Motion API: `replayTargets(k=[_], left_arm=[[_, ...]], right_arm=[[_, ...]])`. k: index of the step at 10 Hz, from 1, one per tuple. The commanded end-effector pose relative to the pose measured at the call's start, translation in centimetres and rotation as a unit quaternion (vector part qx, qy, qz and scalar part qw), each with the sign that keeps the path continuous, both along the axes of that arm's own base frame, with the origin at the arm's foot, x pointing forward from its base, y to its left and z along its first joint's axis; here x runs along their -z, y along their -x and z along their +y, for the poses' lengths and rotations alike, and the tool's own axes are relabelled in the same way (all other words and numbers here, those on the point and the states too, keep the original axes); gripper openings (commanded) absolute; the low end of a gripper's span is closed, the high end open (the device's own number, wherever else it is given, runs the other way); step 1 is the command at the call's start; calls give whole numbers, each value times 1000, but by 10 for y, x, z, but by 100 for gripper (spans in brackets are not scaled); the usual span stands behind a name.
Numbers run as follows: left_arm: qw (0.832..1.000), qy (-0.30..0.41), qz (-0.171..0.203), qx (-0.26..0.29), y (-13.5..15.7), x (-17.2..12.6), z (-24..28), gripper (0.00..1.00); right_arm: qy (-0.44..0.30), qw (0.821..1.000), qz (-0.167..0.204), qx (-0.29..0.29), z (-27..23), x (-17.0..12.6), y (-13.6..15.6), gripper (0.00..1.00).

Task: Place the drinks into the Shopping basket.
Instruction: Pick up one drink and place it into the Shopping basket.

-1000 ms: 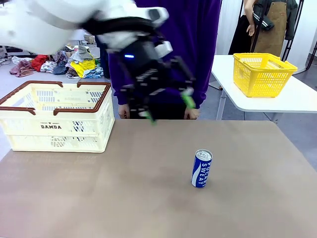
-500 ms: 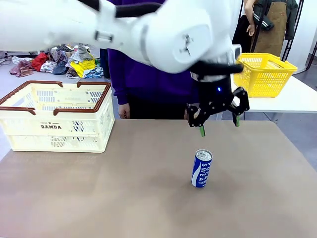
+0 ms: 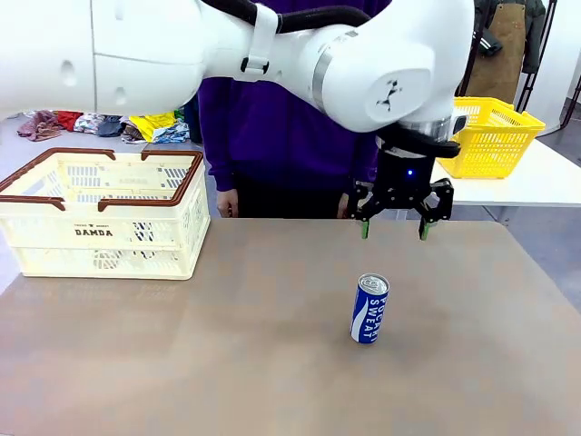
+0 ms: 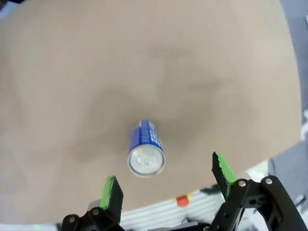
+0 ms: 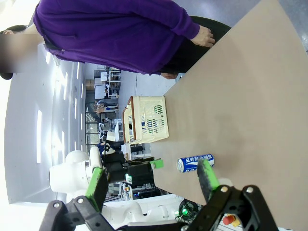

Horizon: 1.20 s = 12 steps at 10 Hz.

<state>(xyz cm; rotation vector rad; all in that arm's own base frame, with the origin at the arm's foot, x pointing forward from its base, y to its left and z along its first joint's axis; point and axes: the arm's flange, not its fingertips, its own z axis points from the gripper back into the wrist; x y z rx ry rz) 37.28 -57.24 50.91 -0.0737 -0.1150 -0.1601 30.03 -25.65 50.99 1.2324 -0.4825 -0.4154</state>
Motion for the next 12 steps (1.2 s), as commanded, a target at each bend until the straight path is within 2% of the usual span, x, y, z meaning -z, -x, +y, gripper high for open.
replayTargets(k=[1,3,4,5,12], left_arm=[[999,7,-31,-30,3,4,2,100],[999,7,-31,-30,3,4,2,100],[1000,4,-6,-5,-4,0,-2,100],[1000,-13,-6,26,-5,12,-9,100],[999,-6,-10,-47,3,80,37,100]], right_arm=[[-2,1000,-15,-3,-1,-1,-1,100],[-2,1000,-15,-3,-1,-1,-1,100],[-2,1000,-15,-3,-1,-1,-1,100],[-2,1000,-15,-3,-1,-1,-1,100],[-2,1000,-15,-3,-1,-1,-1,100]])
